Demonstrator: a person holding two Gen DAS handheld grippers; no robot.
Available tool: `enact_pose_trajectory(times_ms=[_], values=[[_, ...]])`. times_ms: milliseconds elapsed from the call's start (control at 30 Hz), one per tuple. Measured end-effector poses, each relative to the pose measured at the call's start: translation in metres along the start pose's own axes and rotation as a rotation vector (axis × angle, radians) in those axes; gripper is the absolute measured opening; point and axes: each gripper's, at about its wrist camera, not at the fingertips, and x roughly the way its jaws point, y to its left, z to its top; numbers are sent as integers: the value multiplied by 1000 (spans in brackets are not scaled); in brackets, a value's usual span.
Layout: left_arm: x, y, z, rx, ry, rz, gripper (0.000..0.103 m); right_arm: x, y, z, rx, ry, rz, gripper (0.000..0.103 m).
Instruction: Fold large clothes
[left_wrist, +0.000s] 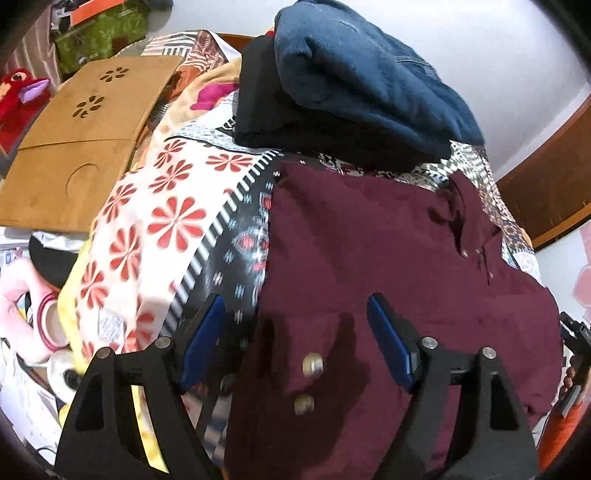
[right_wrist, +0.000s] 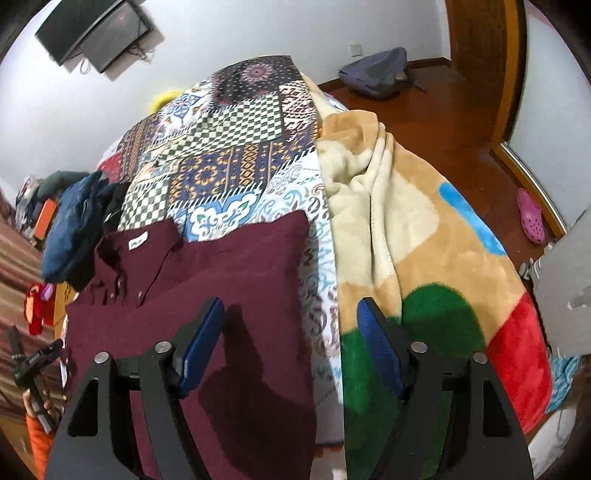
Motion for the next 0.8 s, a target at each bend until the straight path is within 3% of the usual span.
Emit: enact_pose_trajectory(times_ms=[100,200,367,467,567,633,800], values=[[16,-3,13,1,14,1,78,7,1,6,-9,15,23,60],[29,-3,24,-4,23,-25,78,19,1,13,-23,39,23,45],[44,-20,38,70,11,1,80,36,1,21,-20,77,64,28],[50,-33,41,132,4,31,78,42,7,23,-54,89,45,19],[55,-48,41,186,-13,145,49,38,11,27,-88,78,34,11],[52,-53,39,217,-31,203,24,32,17,30,-127,54,31,10],[18,-51,41,159,-109,165,14,18,47,51,-230,-7,40,8]])
